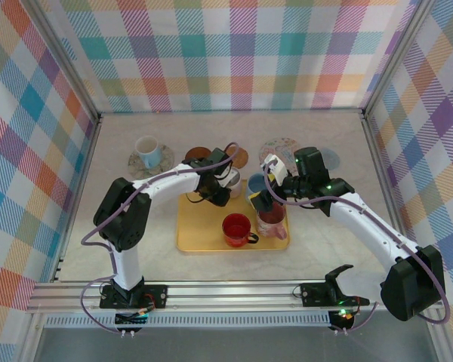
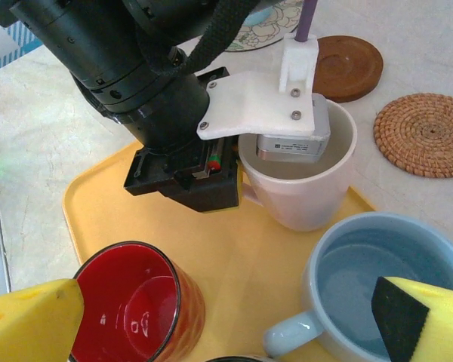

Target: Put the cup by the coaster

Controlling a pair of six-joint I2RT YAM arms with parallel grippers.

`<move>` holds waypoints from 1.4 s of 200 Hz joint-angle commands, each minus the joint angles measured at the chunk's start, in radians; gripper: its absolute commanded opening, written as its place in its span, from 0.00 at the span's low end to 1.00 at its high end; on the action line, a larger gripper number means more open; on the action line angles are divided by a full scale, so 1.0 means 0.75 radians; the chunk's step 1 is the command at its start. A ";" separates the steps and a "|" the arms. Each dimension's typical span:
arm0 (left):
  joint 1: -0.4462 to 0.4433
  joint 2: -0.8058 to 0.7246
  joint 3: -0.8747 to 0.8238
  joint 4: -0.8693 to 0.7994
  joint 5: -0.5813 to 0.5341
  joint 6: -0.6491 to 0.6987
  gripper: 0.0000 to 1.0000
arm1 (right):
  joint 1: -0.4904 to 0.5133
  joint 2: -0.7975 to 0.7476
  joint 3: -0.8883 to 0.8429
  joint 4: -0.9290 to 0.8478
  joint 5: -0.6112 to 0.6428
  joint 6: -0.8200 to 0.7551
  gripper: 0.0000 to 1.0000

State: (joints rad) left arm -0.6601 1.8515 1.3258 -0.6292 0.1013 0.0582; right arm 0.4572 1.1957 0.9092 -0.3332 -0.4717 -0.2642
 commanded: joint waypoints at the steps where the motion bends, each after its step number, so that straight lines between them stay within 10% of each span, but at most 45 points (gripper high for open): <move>1: 0.010 -0.104 0.065 0.001 -0.022 -0.033 0.00 | -0.006 -0.007 0.044 0.052 -0.025 0.031 0.99; 280: 0.450 0.173 0.444 -0.032 -0.049 -0.012 0.00 | -0.004 0.362 0.402 0.106 -0.001 0.190 0.99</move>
State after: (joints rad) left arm -0.3588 1.9335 1.5818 -0.6819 0.0441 0.0238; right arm 0.4572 1.4319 1.1553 -0.2478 -0.4778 -0.1329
